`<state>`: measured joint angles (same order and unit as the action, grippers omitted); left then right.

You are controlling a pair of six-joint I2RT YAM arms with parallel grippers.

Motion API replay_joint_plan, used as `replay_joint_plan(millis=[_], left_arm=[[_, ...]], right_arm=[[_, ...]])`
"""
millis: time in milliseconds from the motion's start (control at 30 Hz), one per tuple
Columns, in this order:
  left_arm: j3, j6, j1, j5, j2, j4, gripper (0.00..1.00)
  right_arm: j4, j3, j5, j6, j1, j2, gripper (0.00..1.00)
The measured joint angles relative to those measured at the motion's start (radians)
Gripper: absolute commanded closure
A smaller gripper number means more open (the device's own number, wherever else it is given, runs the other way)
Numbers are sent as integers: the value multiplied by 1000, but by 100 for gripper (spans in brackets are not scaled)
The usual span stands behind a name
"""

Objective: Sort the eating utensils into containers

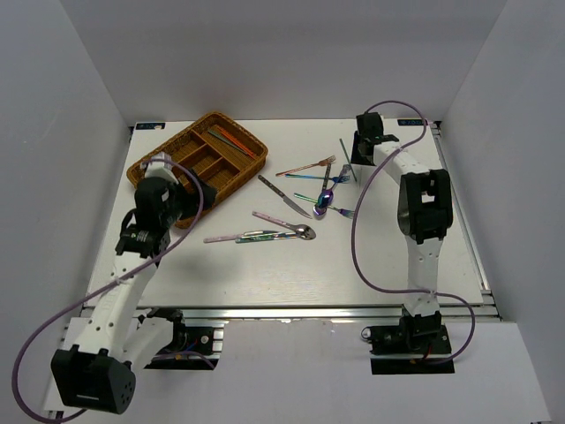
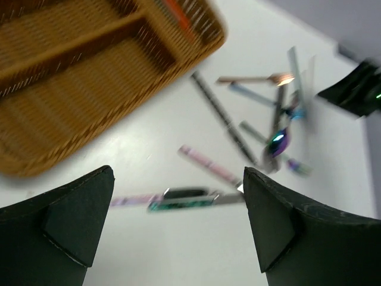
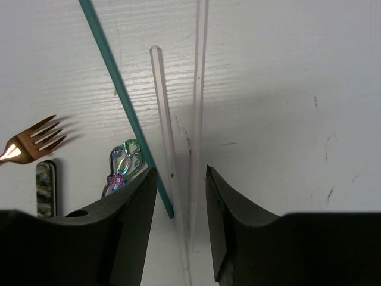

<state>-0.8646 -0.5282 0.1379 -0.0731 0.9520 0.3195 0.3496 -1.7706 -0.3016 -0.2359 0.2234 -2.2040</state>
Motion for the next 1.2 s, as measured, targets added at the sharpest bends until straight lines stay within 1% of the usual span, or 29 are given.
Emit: replay_joint_plan(millis=[33,100,200,433,700,733,800,867,1033,1067,1200], left_arm=[[40,16,2,6,-18,19,2],[104,35,3,9,-72,45,2],[141,56,5,10,-124,54,2],[154,77,8,8,-110,46,2],[155,80,10,3,-108,45,2],[155,82,11,2,-108,45,2],[155,83,14,2,-108,45,2],[155,84,15,2,-106,43,2],[156,83,15,2,-103,42,2],[156,82,15,1,-102,42,2],[156,70,15,-34,-93,31,2]], right_arm=[[3,-12,-4,5,-1,-14,56],[12,-26,-7,10,-5,-29,60],[25,-60,-5,12,-16,-45,61],[45,-282,30,28,-54,-181,64],[90,-391,60,42,-68,-305,65],[98,-411,66,44,-68,-315,67],[113,-437,69,49,-67,-330,74],[122,-441,65,49,-66,-334,81],[133,-430,25,31,-64,-329,93],[127,-413,24,24,-67,-320,96],[87,-236,39,-8,-93,-215,97]])
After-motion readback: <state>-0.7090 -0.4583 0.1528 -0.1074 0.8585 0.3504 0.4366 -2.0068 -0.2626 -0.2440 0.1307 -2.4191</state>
